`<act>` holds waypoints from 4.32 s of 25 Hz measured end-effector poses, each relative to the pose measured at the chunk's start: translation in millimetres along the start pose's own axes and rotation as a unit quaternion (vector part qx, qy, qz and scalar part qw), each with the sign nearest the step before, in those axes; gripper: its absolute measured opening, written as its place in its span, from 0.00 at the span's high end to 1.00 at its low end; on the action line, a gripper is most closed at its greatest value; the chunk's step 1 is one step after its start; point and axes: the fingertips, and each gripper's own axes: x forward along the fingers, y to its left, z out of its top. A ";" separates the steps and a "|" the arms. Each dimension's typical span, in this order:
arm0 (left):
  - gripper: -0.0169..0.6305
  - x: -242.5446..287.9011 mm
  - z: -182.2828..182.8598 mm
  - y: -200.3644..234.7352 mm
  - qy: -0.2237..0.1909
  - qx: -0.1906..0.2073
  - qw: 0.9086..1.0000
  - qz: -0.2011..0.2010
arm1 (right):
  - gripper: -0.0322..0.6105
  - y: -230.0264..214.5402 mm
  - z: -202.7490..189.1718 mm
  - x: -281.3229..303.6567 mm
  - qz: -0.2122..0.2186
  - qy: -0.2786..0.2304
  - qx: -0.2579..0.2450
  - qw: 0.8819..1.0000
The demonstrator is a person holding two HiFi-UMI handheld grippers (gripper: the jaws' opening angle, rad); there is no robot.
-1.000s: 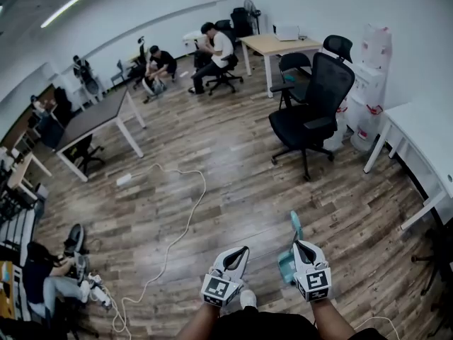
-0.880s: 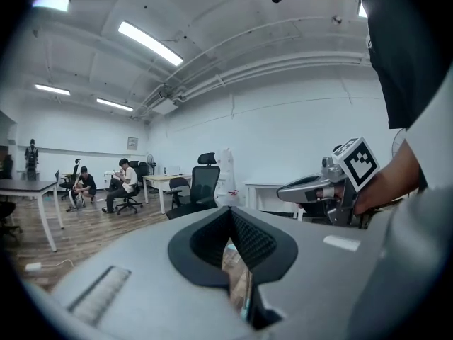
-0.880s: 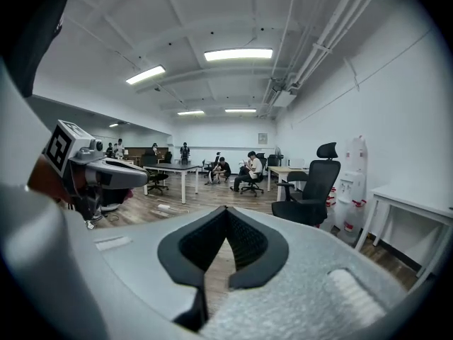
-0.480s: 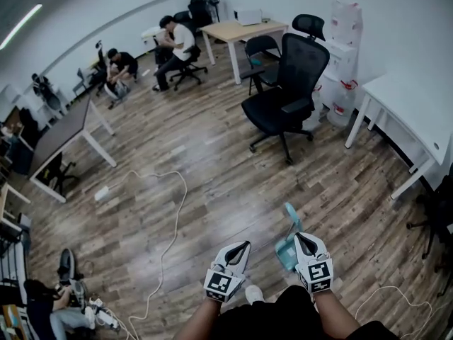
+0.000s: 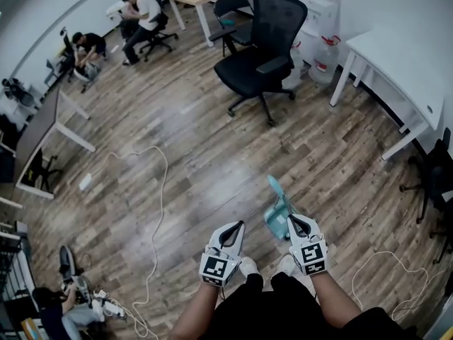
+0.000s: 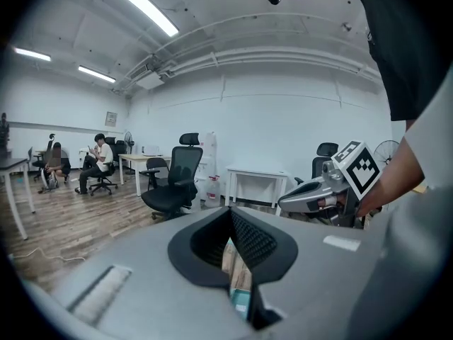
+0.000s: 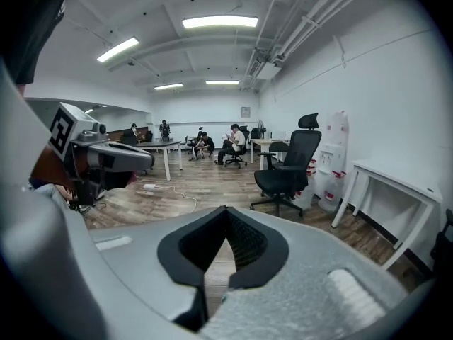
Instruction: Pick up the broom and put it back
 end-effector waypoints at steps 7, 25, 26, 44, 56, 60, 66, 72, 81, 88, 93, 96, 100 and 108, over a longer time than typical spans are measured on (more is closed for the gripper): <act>0.95 24.7 -30.6 -1.4 0.033 -0.015 0.999 0.003 | 0.90 -12.9 -41.1 23.7 0.016 0.042 0.000 0.999; 0.95 33.9 -90.6 8.5 0.089 -0.019 0.996 -0.004 | 0.74 -44.3 -124.5 103.3 -0.016 0.119 -0.025 0.992; 0.95 34.3 -93.5 8.6 0.091 -0.020 0.996 -0.004 | 0.74 -44.6 -126.8 106.8 -0.015 0.121 -0.026 0.992; 0.95 28.9 -114.1 1.7 0.108 -0.036 0.994 0.000 | 0.81 -45.5 -141.7 115.7 -0.025 0.125 -0.032 0.991; 0.95 25.1 -112.5 -9.4 0.109 -0.031 0.994 -0.012 | 0.81 -36.5 -149.2 83.5 -0.036 0.115 -0.035 0.992; 0.95 24.5 -110.5 -14.9 0.107 -0.028 0.994 -0.018 | 0.81 -32.6 -153.3 69.5 -0.038 0.113 -0.036 0.992; 0.95 28.4 -108.0 -25.5 0.106 -0.021 0.994 -0.032 | 0.81 -28.2 -159.3 45.1 -0.051 0.122 -0.015 0.991; 0.95 30.2 -105.4 -41.5 0.107 -0.010 0.993 -0.049 | 0.81 -18.7 -169.8 18.9 -0.052 0.117 -0.011 0.992; 0.95 27.4 -96.1 -56.7 0.107 -0.005 0.993 -0.056 | 0.81 -24.0 -176.9 -1.9 -0.059 0.113 -0.010 0.992; 0.95 28.5 -81.3 -66.5 0.104 0.000 0.992 -0.070 | 0.81 -40.4 -171.2 -21.5 -0.080 0.121 0.015 0.989; 0.95 31.1 -65.3 -68.1 0.089 0.003 0.993 -0.075 | 0.81 -38.5 -144.1 -33.4 -0.080 0.097 0.033 0.992; 0.95 33.8 -53.6 -66.7 0.080 0.003 0.994 -0.076 | 0.81 -35.4 -121.7 -39.9 -0.079 0.079 0.039 0.993; 0.95 34.2 -40.4 -65.8 0.067 0.009 0.995 -0.078 | 0.81 -28.1 -84.7 -45.8 -0.070 0.041 0.043 0.996; 0.95 39.4 -8.9 -59.0 0.033 0.022 0.996 -0.078 | 0.81 -23.2 -0.1 -68.0 -0.059 -0.036 0.018 0.997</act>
